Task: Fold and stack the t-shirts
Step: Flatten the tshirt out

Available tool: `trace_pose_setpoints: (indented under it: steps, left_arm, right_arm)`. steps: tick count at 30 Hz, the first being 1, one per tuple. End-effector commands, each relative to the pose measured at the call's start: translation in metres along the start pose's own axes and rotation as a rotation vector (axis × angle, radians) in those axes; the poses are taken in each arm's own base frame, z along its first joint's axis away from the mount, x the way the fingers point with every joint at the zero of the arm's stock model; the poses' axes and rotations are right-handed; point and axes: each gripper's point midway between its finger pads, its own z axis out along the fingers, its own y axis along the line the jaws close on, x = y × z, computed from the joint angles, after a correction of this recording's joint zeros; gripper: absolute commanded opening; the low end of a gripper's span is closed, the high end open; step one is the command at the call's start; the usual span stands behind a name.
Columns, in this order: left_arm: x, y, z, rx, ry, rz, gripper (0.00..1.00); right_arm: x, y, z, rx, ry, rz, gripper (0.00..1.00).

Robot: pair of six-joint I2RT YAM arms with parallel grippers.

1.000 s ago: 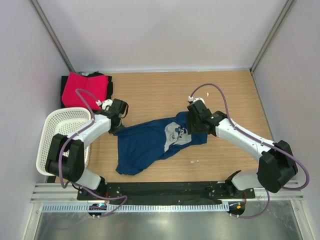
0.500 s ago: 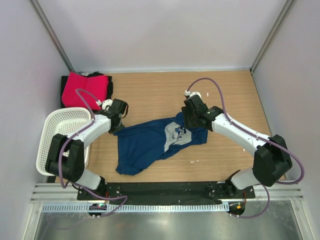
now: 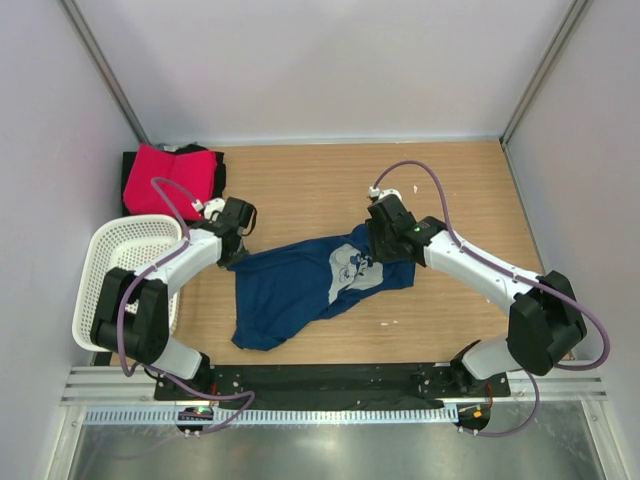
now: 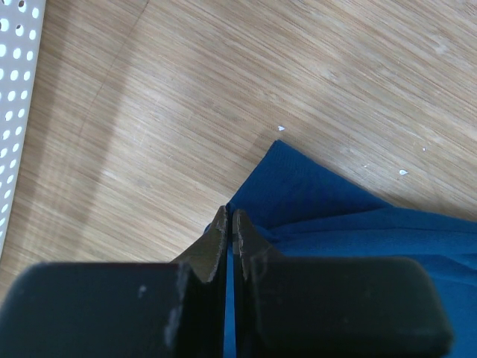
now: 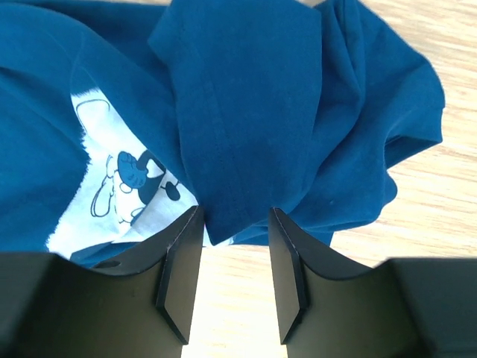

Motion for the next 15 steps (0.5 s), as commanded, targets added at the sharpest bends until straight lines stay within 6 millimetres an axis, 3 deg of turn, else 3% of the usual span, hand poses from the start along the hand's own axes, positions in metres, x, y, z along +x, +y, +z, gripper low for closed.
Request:
trace_pose_setpoints:
  steps: [1,15]
  left_arm:
    - [-0.013,-0.004,-0.004,0.024,-0.043,-0.024,0.00]
    - [-0.014,-0.006,-0.003,0.027,-0.041,-0.019,0.00]
  right_arm:
    - [-0.007,0.005,0.000,-0.016,-0.032,0.012,0.45]
    - [-0.005,0.015,0.005,-0.063,-0.023,0.030,0.45]
